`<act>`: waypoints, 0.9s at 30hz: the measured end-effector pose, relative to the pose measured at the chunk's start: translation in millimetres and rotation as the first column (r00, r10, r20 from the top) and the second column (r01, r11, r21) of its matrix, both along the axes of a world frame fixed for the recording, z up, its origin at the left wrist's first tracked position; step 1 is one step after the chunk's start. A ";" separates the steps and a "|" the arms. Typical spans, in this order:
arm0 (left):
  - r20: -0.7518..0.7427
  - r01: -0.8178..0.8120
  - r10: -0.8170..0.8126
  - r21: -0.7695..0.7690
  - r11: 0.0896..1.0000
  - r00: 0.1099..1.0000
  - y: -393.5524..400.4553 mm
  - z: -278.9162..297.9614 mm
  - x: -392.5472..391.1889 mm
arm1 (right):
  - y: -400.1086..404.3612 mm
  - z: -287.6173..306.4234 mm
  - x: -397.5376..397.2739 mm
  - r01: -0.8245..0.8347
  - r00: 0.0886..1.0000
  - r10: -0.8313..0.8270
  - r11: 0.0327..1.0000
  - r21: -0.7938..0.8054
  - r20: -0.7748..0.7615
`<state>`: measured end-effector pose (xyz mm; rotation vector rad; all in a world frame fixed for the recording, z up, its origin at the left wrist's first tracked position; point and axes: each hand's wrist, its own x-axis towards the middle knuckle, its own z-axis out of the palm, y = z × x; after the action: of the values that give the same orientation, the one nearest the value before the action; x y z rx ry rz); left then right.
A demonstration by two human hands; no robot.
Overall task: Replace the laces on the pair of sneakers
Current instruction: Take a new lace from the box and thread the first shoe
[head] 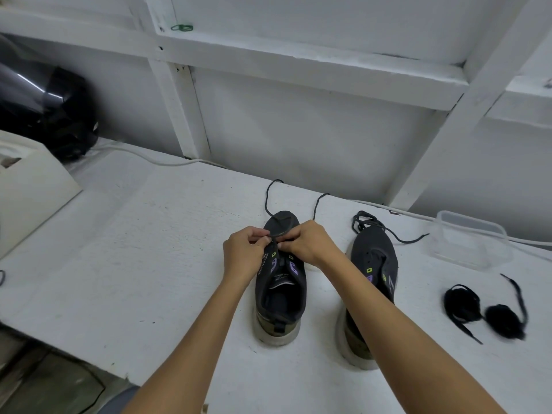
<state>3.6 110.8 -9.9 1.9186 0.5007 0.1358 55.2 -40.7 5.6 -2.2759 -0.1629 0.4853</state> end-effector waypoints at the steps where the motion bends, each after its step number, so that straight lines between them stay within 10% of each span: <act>1: 0.001 -0.010 0.010 0.004 1.000 1.000 -0.7 0.3 -0.3 | 1.0 0.3 -0.6 0.007 1.000 -0.007 1.000 0.020 0.001; 19: -0.136 0.156 -0.146 0.063 0.986 0.980 -1.8 2.1 -2.9 | 3.1 10.0 -4.5 -0.052 0.996 0.055 0.997 -0.056 0.065; 27: -0.303 0.352 -0.342 -0.023 0.936 0.889 8.3 17.1 1.9 | -8.1 7.4 0.3 0.196 0.972 -0.160 0.955 0.224 -0.171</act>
<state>5.6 119.1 7.2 2.0401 0.3466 -0.3927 55.5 -48.7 12.9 -1.9864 0.0582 0.5111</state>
